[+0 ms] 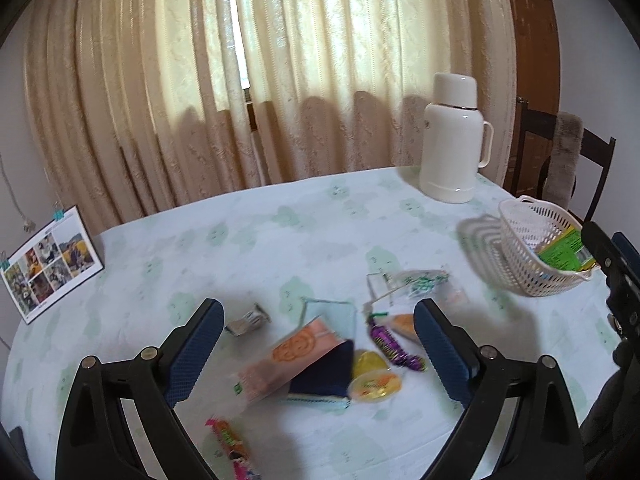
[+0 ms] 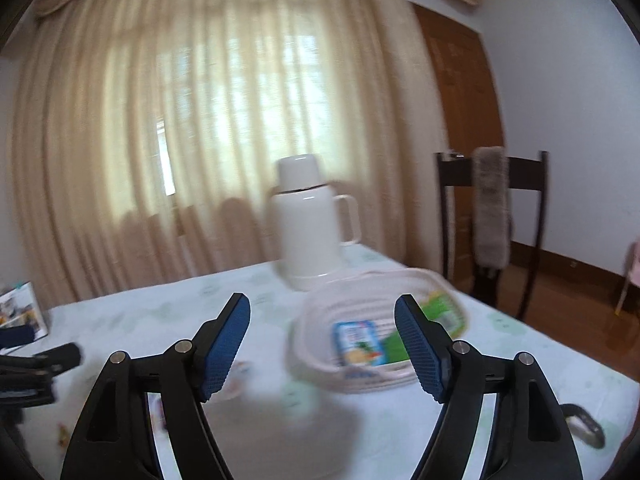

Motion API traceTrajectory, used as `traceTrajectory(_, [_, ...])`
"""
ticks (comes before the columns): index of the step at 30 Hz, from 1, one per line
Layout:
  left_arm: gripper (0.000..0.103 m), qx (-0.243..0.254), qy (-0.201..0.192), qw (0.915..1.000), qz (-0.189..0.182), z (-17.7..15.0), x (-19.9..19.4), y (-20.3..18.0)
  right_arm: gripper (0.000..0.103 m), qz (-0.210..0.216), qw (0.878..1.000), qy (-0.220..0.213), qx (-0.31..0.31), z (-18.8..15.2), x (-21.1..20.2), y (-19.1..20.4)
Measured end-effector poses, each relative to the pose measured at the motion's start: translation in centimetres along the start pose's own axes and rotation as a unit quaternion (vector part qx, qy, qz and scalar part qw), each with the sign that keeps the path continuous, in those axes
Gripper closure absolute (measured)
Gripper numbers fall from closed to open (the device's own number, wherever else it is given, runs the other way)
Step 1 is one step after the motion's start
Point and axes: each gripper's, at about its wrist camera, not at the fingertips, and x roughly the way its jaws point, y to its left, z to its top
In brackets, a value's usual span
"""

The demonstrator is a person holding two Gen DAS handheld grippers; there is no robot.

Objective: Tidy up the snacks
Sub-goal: 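Move both tools back over the remaining snacks, then grasp the pink candy stick with the left gripper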

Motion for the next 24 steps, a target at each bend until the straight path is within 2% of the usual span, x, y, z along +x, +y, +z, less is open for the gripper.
traceTrajectory(6, [0.008,-0.022,0.021,0.9995,0.001,-1.5,0.4,2.6,0.027,0.049,0.998,0.038,-0.024,-1.9,0.6,3.4])
traceTrajectory(9, [0.008,-0.03,0.029,0.9991,0.013,-2.3,0.6,4.2,0.027,0.064,0.996,0.052,-0.037,-2.8,0.9,4.6])
traceTrajectory(14, [0.008,-0.042,0.044,0.9979,0.023,-3.3,0.9,6.7,0.027,0.112,0.988,0.092,-0.057,-4.3,1.8,6.5])
traceTrajectory(20, [0.009,-0.077,0.065,0.9943,0.035,-4.6,1.3,10.4,0.027,0.146,0.979,0.123,-0.078,-6.1,2.1,8.0])
traceTrajectory(24, [0.009,-0.095,0.09,0.991,0.028,-6.2,1.3,12.1,0.027,0.163,0.974,0.14,-0.076,-6.5,2.4,8.2])
